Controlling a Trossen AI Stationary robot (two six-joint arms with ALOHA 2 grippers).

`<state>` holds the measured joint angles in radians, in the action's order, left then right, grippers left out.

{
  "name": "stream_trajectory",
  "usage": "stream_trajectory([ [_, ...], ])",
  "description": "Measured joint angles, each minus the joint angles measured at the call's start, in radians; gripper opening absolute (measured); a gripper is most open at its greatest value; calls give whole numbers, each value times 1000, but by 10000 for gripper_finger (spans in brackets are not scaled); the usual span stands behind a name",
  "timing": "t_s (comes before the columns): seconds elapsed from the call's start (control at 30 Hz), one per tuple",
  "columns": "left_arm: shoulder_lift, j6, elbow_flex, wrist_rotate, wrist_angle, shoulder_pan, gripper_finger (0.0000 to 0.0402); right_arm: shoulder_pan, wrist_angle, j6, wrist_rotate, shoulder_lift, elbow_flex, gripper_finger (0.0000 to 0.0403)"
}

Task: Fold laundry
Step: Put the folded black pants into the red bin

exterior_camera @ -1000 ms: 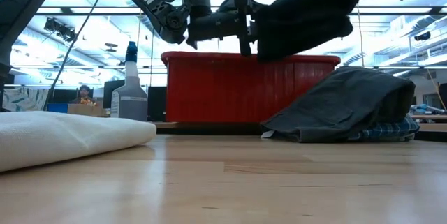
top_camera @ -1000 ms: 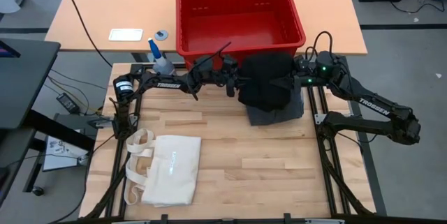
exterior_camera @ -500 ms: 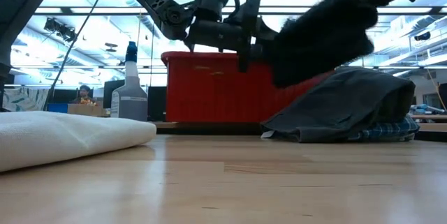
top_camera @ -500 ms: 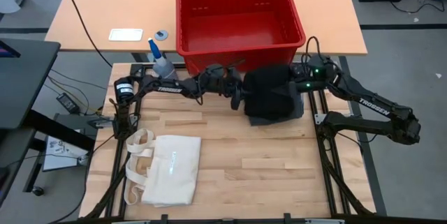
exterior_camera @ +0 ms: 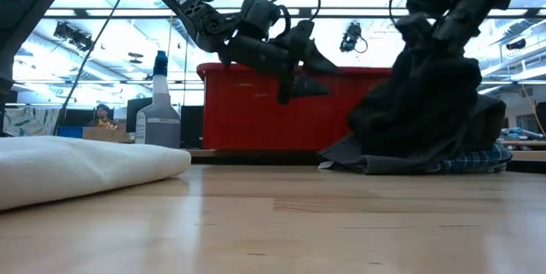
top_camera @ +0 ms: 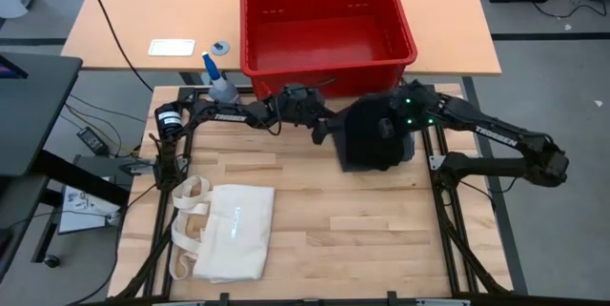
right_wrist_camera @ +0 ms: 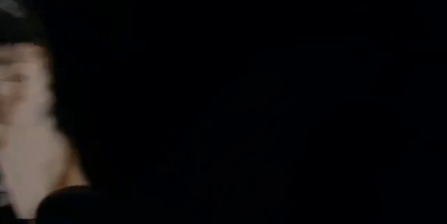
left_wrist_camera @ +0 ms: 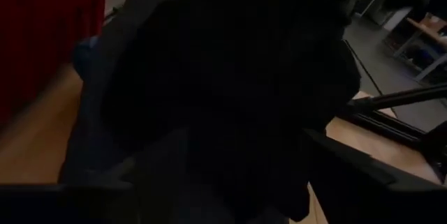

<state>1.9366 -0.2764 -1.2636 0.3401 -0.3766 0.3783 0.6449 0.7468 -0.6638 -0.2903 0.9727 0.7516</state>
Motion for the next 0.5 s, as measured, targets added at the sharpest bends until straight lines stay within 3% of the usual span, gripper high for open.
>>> stream_trajectory([
  [0.17, 0, -43, 0, 34, 22, 25, 289, 0, 67, 41, 38, 52, 0, 90],
  [0.5, -58, 28, 0, 29, 35, 33, 289, 17, 214, 49, 67, 55, 33, 248],
])
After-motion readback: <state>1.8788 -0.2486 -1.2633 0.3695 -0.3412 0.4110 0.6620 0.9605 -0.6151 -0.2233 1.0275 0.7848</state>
